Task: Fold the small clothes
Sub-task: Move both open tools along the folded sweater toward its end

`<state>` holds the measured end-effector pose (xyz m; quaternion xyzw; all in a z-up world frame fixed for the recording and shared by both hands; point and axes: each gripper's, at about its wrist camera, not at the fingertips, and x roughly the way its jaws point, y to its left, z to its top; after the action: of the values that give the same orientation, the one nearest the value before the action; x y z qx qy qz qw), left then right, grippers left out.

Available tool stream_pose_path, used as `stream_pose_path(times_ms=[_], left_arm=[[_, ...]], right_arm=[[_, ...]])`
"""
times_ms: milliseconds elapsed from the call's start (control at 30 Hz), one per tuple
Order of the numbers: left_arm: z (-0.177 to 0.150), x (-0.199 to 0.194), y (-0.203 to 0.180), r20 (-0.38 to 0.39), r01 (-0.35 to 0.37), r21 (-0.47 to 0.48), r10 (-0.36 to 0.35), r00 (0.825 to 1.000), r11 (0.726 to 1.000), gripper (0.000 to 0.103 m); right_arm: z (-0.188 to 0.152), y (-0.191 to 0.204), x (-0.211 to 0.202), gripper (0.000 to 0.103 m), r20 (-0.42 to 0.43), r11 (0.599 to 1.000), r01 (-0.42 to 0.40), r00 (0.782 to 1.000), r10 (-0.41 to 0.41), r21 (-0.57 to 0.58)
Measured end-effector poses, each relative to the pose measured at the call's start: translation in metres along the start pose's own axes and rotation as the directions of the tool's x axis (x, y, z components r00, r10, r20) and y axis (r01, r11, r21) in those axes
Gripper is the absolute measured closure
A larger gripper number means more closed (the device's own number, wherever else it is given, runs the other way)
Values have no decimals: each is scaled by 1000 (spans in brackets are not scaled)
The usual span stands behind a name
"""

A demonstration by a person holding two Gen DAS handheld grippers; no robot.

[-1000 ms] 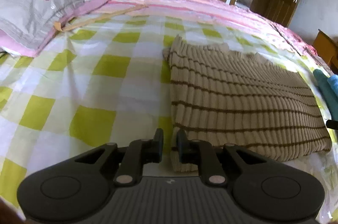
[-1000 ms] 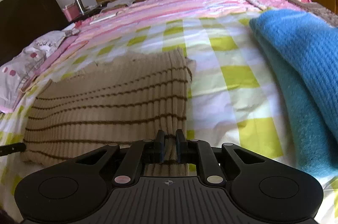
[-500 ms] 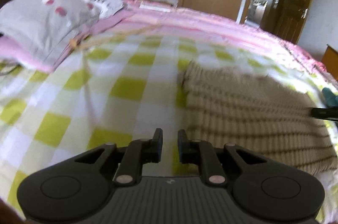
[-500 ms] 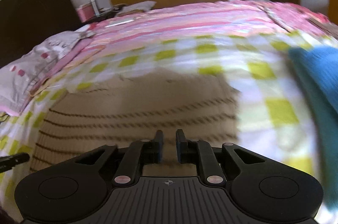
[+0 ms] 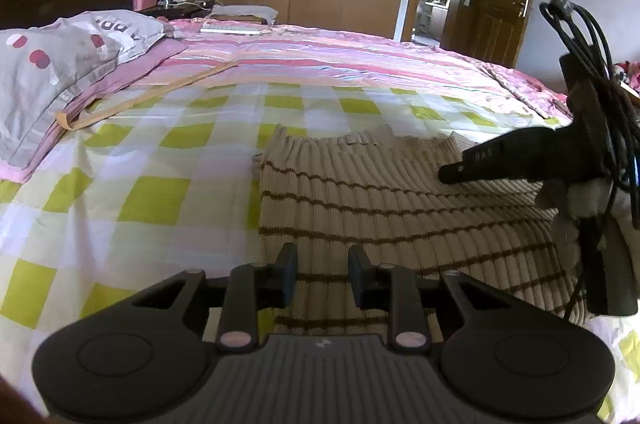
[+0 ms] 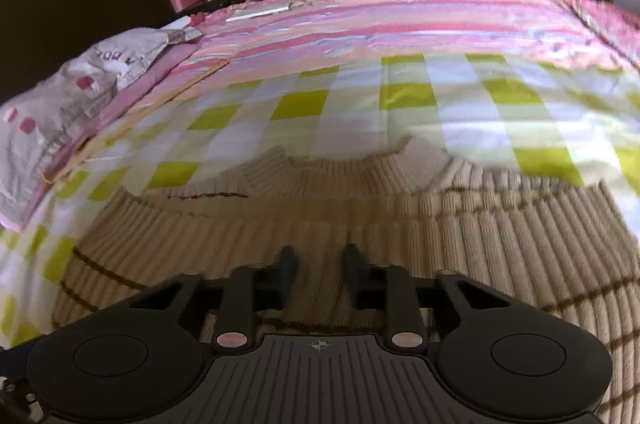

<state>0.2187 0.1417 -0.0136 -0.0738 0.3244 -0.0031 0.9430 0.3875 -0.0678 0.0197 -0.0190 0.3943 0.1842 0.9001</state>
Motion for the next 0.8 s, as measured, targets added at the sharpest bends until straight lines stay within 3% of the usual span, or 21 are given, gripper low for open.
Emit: stream_pose_path(times_ms=[67,267,433,500,800], left_arm=[[0,-2,1,9,2,2,-2,1000,1000,69],[0,-8,2,48,-2,4,2,999,1000,62],[-8,-1,-2,1,-18,45,18,1000,999,61],[-11,2,-1,-12,-37,59,38,999,998,61],[-14,0,7,-36,-26,5,26,999,1000,60]], right_arm=[[4,-1,-5,100,14,1000,-8,1000,8,11],[22,-1,-29,101,160,998,-17,987,7,60],[13,-4,6,100,50,998,35,998,-38,55],[9,-3,11,95,34,999,32,999,-33,40],[8,9,-34,93,124,1000,-3,992,3,5]])
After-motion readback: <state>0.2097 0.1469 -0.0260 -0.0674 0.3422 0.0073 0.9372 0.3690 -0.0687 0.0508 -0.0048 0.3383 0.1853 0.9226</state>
